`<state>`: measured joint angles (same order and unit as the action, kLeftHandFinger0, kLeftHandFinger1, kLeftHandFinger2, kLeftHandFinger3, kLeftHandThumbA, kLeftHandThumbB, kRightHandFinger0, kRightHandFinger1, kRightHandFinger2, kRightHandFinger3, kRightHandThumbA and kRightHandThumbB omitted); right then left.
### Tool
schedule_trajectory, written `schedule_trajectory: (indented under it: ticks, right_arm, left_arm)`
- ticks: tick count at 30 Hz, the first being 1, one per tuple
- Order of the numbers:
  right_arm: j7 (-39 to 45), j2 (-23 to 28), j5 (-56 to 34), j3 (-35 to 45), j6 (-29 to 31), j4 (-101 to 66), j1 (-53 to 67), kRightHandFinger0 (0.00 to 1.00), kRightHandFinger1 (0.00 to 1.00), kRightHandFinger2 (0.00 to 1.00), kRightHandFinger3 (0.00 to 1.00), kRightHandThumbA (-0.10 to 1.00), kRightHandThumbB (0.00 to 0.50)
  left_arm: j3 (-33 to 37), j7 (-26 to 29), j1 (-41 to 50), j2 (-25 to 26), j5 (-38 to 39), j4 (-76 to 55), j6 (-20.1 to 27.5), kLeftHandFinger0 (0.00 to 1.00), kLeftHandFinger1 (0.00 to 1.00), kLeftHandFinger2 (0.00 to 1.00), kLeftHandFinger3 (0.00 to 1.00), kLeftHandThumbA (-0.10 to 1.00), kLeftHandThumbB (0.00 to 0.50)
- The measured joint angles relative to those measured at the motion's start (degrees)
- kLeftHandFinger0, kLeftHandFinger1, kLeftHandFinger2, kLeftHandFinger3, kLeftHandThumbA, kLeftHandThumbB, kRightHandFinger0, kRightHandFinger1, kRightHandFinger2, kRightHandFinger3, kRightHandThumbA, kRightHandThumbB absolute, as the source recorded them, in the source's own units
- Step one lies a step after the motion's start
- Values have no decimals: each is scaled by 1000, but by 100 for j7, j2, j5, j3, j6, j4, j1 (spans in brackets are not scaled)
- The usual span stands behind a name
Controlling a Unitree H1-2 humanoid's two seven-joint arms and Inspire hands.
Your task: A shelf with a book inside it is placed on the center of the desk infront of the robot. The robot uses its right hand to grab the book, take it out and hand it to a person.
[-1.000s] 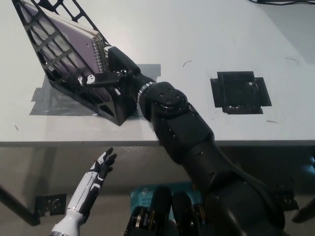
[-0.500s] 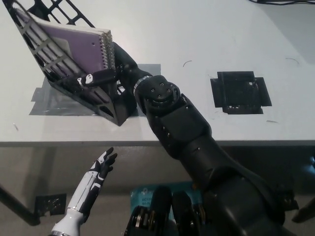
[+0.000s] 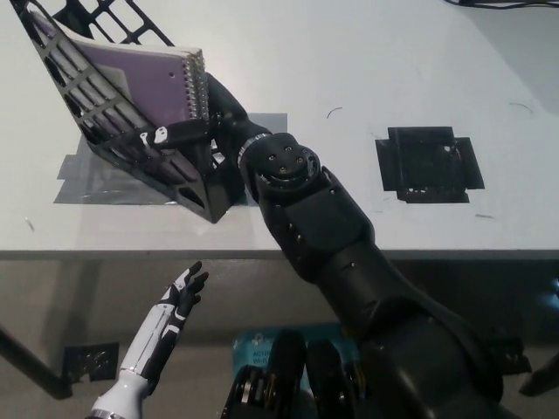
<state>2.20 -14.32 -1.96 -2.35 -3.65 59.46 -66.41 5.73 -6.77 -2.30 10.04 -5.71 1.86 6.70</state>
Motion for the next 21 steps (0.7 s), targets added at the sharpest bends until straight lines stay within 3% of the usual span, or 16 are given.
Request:
schedule_trajectory:
  ticks: [1,2,5,11,14,16,18,21]
  right_arm:
    - [-10,-19,-50,129,3,-16,24,0,0,0,9,1000,83]
    - [-10,-19,-50,129,3,-16,24,0,0,0,0,1000,73]
    - [-10,-102,-302,593,-7,-223,145,0,0,0,0,1000,48]
    - [-10,-221,-658,1014,-229,-1084,536,0,0,0,0,1000,105]
    - [-13,-303,-763,1083,-388,-1549,760,0,0,0,0,1000,70]
    - [-24,-331,-818,1104,-489,-1841,870,0,0,0,0,1000,79]
    - [-61,-342,-879,1129,-580,-2112,931,0,0,0,0,1000,96]
    - [-81,-349,-940,1165,-699,-2446,987,0,0,0,0,1000,72]
  left_arm:
    - [-1,-2,-6,0,0,0,0,1000,1000,1000,1000,1000,245]
    - [-1,-2,-7,0,0,0,0,1000,1000,1000,1000,1000,243]
    - [1,-3,-33,1,-11,0,0,1000,1000,1000,1000,1000,236]
    - [1,-4,-49,2,-11,5,0,1000,1000,1000,1000,1000,207]
    - [1,-8,-49,2,-4,28,1,1000,1000,1000,1000,1000,204]
    - [1,-13,-48,2,-1,48,2,1000,1000,1000,1000,1000,220]
    - [1,-14,-47,2,2,64,2,1000,1000,1000,1000,1000,187]
    - [0,-14,-46,2,6,76,2,1000,1000,1000,1000,1000,182]
